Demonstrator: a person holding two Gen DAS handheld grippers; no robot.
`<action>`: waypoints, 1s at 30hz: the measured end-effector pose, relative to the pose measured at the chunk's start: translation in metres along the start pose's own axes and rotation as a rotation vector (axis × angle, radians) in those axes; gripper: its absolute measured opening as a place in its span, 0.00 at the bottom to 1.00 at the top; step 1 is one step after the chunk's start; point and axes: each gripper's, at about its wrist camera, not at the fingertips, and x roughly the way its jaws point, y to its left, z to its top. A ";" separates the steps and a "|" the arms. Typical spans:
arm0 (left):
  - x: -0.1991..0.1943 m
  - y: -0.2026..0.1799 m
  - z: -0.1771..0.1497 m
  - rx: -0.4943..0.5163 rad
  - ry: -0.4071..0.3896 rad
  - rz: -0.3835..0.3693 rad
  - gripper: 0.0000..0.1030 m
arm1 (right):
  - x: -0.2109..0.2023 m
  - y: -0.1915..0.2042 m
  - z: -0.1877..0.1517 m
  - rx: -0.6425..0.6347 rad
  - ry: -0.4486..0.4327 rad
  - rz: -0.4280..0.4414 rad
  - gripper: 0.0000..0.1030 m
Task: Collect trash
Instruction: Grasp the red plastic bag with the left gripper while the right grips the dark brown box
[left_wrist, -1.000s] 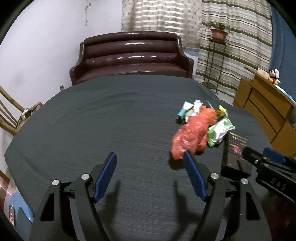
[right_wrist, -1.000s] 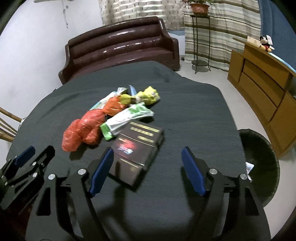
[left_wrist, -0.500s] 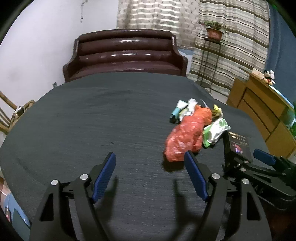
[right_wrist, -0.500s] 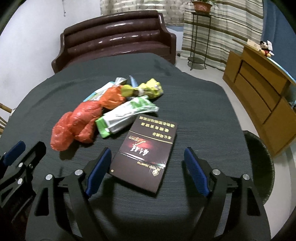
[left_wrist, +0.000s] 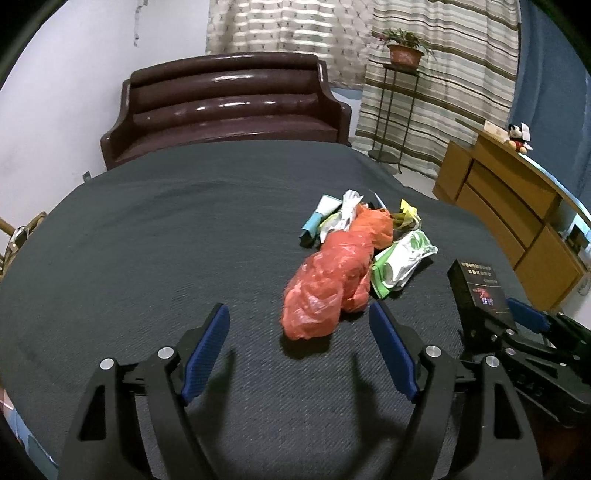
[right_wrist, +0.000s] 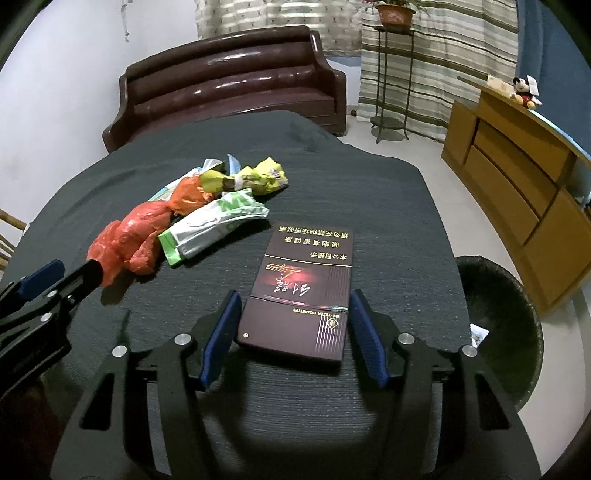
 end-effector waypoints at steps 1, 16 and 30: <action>0.002 -0.002 0.001 0.006 0.003 -0.002 0.73 | 0.000 -0.001 0.000 0.002 0.000 0.002 0.57; 0.011 -0.010 -0.001 0.033 0.051 -0.118 0.10 | 0.000 -0.003 -0.003 0.002 -0.009 0.022 0.57; -0.017 -0.005 -0.011 0.006 0.012 -0.125 0.06 | -0.018 -0.003 -0.007 -0.010 -0.055 0.011 0.56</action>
